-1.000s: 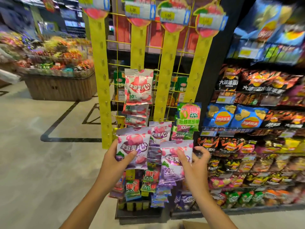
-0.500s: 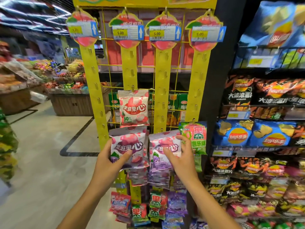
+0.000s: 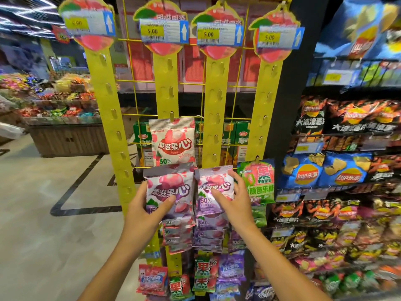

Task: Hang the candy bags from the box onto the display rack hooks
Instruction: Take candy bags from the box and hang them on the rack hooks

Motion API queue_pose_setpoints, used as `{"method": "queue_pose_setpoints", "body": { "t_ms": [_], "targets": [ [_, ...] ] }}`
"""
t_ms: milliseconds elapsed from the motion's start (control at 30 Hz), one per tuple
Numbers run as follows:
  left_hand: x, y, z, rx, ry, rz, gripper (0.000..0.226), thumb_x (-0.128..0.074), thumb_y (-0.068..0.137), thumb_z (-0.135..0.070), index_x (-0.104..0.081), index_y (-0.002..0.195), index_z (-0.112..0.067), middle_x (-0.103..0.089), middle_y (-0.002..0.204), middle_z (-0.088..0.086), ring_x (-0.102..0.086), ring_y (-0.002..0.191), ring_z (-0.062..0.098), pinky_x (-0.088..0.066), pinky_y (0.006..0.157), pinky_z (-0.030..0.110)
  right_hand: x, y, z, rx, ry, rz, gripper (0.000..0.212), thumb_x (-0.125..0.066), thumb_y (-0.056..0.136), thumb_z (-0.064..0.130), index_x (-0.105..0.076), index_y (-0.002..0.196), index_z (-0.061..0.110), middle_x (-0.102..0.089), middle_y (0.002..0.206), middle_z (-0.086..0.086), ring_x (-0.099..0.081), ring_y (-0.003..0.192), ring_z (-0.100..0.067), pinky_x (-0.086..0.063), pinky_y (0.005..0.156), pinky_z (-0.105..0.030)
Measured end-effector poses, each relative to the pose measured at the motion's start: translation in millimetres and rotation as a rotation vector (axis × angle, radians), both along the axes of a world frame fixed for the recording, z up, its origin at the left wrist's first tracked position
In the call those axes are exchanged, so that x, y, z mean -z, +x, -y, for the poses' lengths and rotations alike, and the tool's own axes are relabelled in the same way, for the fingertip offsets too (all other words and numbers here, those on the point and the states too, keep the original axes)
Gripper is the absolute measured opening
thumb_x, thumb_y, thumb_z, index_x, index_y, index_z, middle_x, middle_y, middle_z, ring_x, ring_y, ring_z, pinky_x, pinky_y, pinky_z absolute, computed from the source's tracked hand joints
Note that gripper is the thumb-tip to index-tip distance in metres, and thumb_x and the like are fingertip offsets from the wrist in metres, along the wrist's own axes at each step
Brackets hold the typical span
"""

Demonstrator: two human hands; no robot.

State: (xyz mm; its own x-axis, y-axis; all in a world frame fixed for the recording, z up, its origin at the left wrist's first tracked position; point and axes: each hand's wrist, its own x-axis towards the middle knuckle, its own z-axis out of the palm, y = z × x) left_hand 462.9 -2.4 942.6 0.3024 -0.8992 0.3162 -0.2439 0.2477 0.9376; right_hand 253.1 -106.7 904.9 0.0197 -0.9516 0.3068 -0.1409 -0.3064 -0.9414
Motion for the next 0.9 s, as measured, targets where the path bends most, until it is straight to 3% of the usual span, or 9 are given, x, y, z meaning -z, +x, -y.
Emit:
{"method": "queue_pose_setpoints", "body": {
  "t_ms": [167, 233, 333, 467, 600, 633, 700, 800, 900],
  "targets": [
    [-1.9, -6.0, 4.4, -0.021, 0.021, 0.014, 0.053, -0.074, 0.085, -0.02, -0.043, 0.106, -0.058, -0.058, 0.093, -0.052, -0.055, 0.094, -0.027, -0.049, 0.075, 0.009, 14.1, 0.3, -4.4, 0.01, 0.036, -0.071, 0.072, -0.077, 0.087, 0.035, -0.039, 0.147, 0.037, -0.038, 0.154, 0.017, -0.034, 0.143, -0.007, -0.034, 0.117, -0.037],
    [2.4, -6.4, 6.6, -0.015, 0.019, 0.006, 0.053, -0.075, 0.084, -0.021, -0.045, 0.112, -0.055, -0.061, 0.101, -0.046, -0.056, 0.099, -0.023, -0.049, 0.081, 0.008, 18.0, 0.6, -5.7, 0.016, 0.045, -0.084, 0.073, -0.077, 0.087, 0.037, -0.038, 0.149, 0.037, -0.037, 0.155, 0.016, -0.033, 0.143, -0.006, -0.033, 0.117, -0.035],
    [4.4, -4.2, 7.4, -0.015, 0.036, 0.005, 0.072, -0.077, 0.081, -0.036, -0.042, 0.144, -0.038, -0.052, 0.142, -0.018, -0.048, 0.131, 0.005, -0.044, 0.109, 0.036, 19.7, 2.1, -9.9, 0.016, 0.028, -0.078, 0.073, -0.075, 0.088, 0.036, -0.036, 0.15, 0.037, -0.034, 0.156, 0.018, -0.03, 0.144, -0.003, -0.03, 0.113, -0.027],
    [10.7, -2.5, 6.9, 0.008, 0.058, -0.008, 0.084, -0.079, 0.074, -0.057, -0.039, 0.147, -0.04, -0.053, 0.146, -0.008, -0.05, 0.135, 0.018, -0.047, 0.107, 0.052, 30.1, 2.9, -19.8, -0.02, 0.032, -0.118, 0.08, -0.071, 0.09, 0.043, -0.023, 0.154, 0.045, -0.023, 0.159, 0.026, -0.022, 0.144, 0.006, -0.029, 0.115, -0.024],
    [11.2, -3.9, 4.8, -0.003, 0.044, -0.018, 0.07, -0.079, 0.078, -0.042, -0.043, 0.138, -0.049, -0.055, 0.138, -0.019, -0.051, 0.129, -0.001, -0.045, 0.109, 0.039, 51.8, -2.1, -25.9, -0.026, 0.026, -0.319, 0.07, -0.066, 0.095, 0.04, -0.026, 0.152, 0.049, -0.011, 0.163, 0.026, -0.014, 0.15, 0.001, -0.026, 0.12, -0.027],
    [11.6, -5.2, 3.6, -0.001, 0.044, -0.009, 0.072, -0.078, 0.079, -0.037, -0.04, 0.139, -0.049, -0.052, 0.137, -0.023, -0.048, 0.128, -0.007, -0.042, 0.109, 0.034, 55.6, -3.1, -27.5, -0.024, 0.028, -0.355, 0.067, -0.066, 0.095, 0.039, -0.032, 0.152, 0.045, -0.007, 0.163, 0.026, -0.013, 0.15, 0.002, -0.028, 0.119, -0.022],
    [14.0, -6.4, 2.8, -0.003, 0.062, -0.003, 0.086, -0.078, 0.079, -0.037, -0.032, 0.151, -0.037, -0.042, 0.147, -0.02, -0.04, 0.136, 0.001, -0.038, 0.114, 0.038, 58.8, -3.8, -32.9, -0.019, 0.029, -0.377, 0.06, -0.067, 0.094, 0.038, -0.041, 0.149, 0.04, -0.005, 0.161, 0.029, -0.012, 0.145, 0.009, -0.027, 0.11, -0.006],
    [16.2, -9.1, 2.6, 0.014, 0.041, -0.02, 0.091, -0.078, 0.078, -0.036, -0.029, 0.154, -0.029, -0.038, 0.151, -0.016, -0.036, 0.138, 0.006, -0.034, 0.115, 0.035, 51.8, -2.6, -46.1, 0.016, -0.017, -0.299, 0.046, -0.067, 0.094, 0.037, -0.05, 0.135, 0.048, -0.013, 0.155, 0.039, -0.016, 0.14, 0.019, -0.024, 0.113, -0.012],
    [10.1, -17.8, 3.1, 0.036, 0.036, -0.03, 0.074, -0.076, 0.08, -0.029, -0.035, 0.141, -0.042, -0.04, 0.126, -0.038, -0.039, 0.116, -0.02, -0.034, 0.102, 0.014, 26.1, -2.2, -57.1, -0.007, -0.092, -0.177, 0.037, -0.062, 0.096, 0.039, -0.054, 0.131, 0.049, -0.034, 0.149, 0.034, -0.032, 0.138, 0.013, -0.032, 0.108, -0.013]
  ]
}}
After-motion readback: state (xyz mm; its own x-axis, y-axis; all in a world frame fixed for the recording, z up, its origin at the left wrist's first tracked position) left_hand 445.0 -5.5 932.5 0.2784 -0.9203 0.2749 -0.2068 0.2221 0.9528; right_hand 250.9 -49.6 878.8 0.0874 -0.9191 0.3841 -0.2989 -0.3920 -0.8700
